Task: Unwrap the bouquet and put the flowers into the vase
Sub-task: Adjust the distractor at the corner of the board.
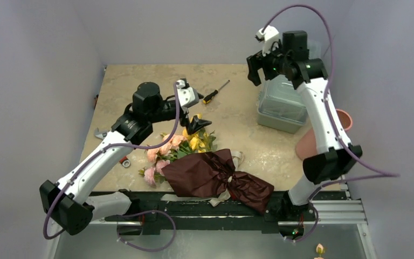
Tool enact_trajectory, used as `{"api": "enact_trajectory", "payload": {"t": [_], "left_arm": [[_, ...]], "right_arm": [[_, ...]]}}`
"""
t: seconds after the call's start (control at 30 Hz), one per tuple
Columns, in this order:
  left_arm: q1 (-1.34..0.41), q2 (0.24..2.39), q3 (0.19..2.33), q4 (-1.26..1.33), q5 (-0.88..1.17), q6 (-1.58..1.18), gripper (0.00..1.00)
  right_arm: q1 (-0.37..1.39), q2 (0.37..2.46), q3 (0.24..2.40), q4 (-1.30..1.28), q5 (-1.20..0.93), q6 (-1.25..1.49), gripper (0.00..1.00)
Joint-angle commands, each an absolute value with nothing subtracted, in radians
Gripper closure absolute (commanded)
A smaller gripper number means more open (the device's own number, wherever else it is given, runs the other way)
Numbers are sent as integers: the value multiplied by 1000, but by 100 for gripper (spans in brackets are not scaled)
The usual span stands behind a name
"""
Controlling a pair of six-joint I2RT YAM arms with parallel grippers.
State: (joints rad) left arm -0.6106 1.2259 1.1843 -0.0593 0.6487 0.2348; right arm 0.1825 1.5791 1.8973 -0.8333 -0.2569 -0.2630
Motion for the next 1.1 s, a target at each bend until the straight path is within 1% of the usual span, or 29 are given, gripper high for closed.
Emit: {"api": "enact_trajectory", "payload": {"t": [0.0, 0.13, 0.37, 0.5, 0.6, 0.77, 0.9, 1.07], "left_arm": [[-554, 1092, 1098, -388, 604, 327, 0], [-548, 1006, 1041, -495, 552, 336, 0], [-539, 966, 1026, -660, 479, 439, 0], [-540, 982, 1030, -739, 468, 518, 1], [-540, 992, 1017, -741, 465, 542, 1], [-541, 1030, 1004, -781, 493, 650, 2], [-541, 1045, 977, -806, 466, 732, 2], [-541, 1056, 929, -829, 450, 812, 5]], "right_arm": [[272, 1738, 2071, -923, -156, -427, 9], [331, 1872, 2133, -946, -67, -510, 11], [367, 2000, 2103, -974, 19, -624, 14], [365, 1982, 1982, -939, 47, -715, 15], [363, 1955, 1893, -913, 87, -751, 16], [343, 1919, 1809, -929, 117, -776, 17], [277, 1875, 1744, -910, 142, -822, 18], [173, 1871, 1750, -953, 148, -879, 18]]}}
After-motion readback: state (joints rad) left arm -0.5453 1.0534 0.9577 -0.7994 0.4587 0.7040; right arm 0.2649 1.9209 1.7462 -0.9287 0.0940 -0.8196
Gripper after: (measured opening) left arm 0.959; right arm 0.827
